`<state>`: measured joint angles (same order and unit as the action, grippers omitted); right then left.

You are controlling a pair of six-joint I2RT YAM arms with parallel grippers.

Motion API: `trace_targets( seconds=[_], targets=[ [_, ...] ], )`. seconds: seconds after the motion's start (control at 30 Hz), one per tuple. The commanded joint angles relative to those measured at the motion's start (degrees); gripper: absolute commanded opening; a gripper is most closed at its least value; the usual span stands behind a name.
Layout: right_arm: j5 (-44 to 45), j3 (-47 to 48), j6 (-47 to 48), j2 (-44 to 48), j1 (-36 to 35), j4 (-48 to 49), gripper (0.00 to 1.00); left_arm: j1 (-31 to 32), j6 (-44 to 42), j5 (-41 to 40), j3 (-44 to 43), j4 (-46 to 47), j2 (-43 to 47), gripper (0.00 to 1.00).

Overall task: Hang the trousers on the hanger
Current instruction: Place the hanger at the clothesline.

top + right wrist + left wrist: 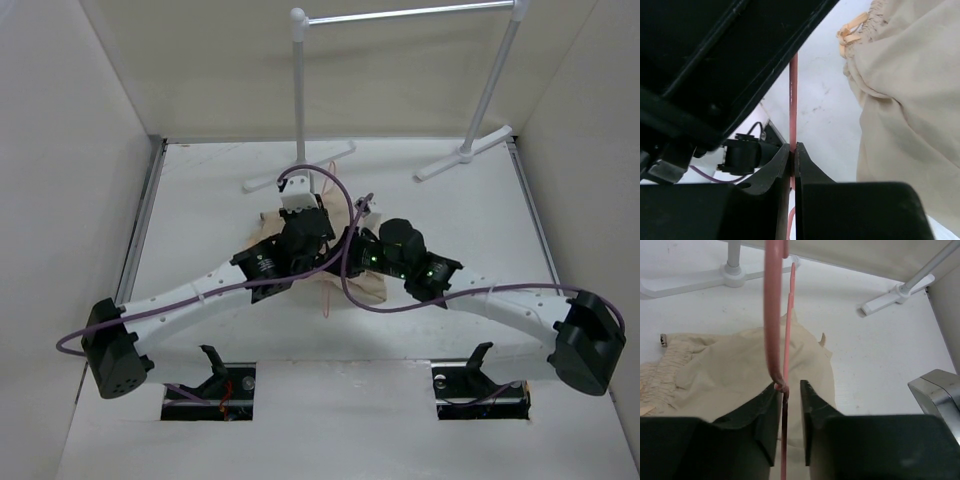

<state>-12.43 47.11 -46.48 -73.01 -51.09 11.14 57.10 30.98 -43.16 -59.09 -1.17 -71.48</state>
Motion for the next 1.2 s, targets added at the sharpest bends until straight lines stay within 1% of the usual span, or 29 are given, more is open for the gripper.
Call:
trace_targets(
  seconds=[0.0,0.17,0.2,0.23,0.43,0.57,0.6,0.7,0.77,0.8,0.87,0.93,1.03,1.1,1.17],
  targets=[
    [-2.2,2.5,-4.4,3.9,-0.5,10.6,0.05,-0.6,1.3,2.1,-3.7,3.3,2.8,0.26],
    [-4.9,4.4,-7.2,4.0,3.1,13.3,0.04,-1.3,1.5,4.5,-4.9,3.3,5.6,0.64],
    [-5.2,4.8,-7.3,3.8,3.7,13.3,0.04,-1.5,1.4,4.7,-5.3,3.1,6.2,0.8],
    [-5.4,5.2,-7.4,3.8,4.4,13.3,0.04,-1.6,1.0,4.9,-5.8,2.9,6.9,1.0],
    [-7.0,9.0,-7.5,3.4,8.1,12.6,0.04,-1.7,-1.4,6.9,-11.1,2.5,11.4,1.0],
    [-8.1,12.6,-7.4,2.6,10.8,11.0,0.04,-1.5,-2.9,5.8,-13.8,2.5,15.0,1.0],
    [-8.3,13.7,-7.3,2.4,11.7,10.5,0.03,-2.0,-2.8,4.3,-13.7,2.3,16.2,1.0],
    [-9.4,18.3,-7.0,1.0,14.7,7.9,0.03,-3.8,-2.3,-3.5,-11.0,0.7,20.0,1.0],
    [-10.1,22.6,-6.9,-0.5,17.2,5.7,0.03,-5.9,-1.3,-5.5,-8.3,-2.5,21.7,1.0],
    [-10.4,24.9,-6.7,-1.4,18.7,4.2,0.03,-7.0,-0.7,-5.0,-7.1,-4.4,22.2,1.0],
    [-10.7,29.6,-6.4,-3.5,21.3,1.2,0.03,-9.1,0.7,-2.5,-4.5,-7.9,22.4,1.0],
    [-10.9,35.6,-6.3,-6.6,25.3,-2.3,0.03,-12.0,3.0,2.4,-1.0,-12.2,21.6,1.0],
    [-11.2,43.5,-6.1,-11.0,29.7,-6.3,0.03,-16.5,9.3,11.5,3.4,-18.7,19.8,1.0],
    [-11.5,49.4,-6.0,-14.9,32.6,-8.5,0.03,-18.9,12.2,16.6,7.0,-19.9,19.1,1.0],
    [-12.4,55.4,-6.3,-18.9,35.4,-10.9,0.03,-19.4,14.6,19.3,10.7,-19.8,18.9,1.0]
  ],
)
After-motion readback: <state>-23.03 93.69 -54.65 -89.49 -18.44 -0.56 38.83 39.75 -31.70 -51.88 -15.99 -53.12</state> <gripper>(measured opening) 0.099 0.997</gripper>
